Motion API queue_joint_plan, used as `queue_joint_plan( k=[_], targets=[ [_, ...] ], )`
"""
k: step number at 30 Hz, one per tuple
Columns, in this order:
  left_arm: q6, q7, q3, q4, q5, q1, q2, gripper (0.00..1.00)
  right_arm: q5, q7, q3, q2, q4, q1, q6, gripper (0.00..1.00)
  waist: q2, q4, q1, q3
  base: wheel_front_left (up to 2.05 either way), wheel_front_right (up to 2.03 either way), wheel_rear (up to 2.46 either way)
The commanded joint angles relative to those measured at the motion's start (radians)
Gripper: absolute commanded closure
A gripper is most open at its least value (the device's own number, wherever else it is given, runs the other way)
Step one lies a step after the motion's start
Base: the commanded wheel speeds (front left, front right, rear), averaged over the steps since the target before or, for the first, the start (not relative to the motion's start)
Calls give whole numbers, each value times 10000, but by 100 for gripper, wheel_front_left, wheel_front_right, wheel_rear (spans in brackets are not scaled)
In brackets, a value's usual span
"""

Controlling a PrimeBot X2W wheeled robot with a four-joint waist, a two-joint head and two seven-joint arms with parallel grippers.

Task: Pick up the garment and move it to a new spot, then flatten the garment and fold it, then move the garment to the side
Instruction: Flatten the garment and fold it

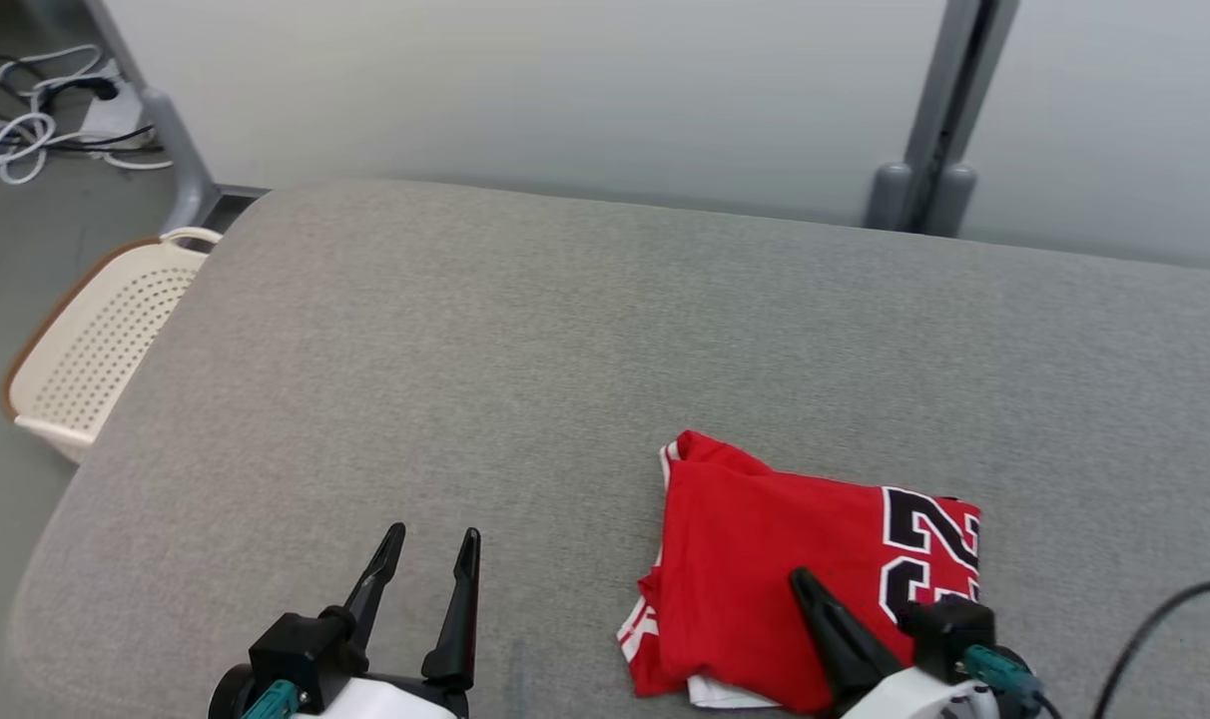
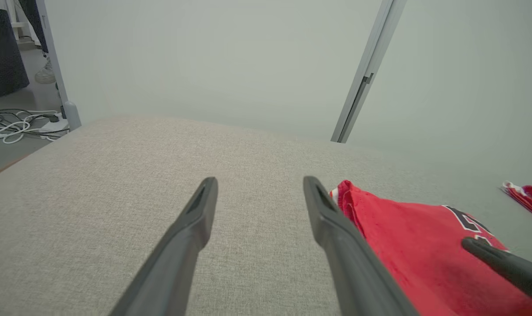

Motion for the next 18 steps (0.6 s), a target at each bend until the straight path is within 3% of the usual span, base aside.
queue_joint_plan(
  k=[1,8,18],
  targets=[
    [-36,-36,54,6,76,-164,4,0,125,-102,256,-55,375,-274,20,100,-1,292,0,46,0,0,0],
    [-80,-36,155,-37,125,-161,-54,0,468,-231,1494,-53,1958,-1023,20,100,-1,853,0,140,0,0,0],
    [-178,-37,324,33,226,-153,-188,0,1256,-270,3364,-56,2839,-1369,20,100,-1,1105,0,240,0,0,0]
  ],
)
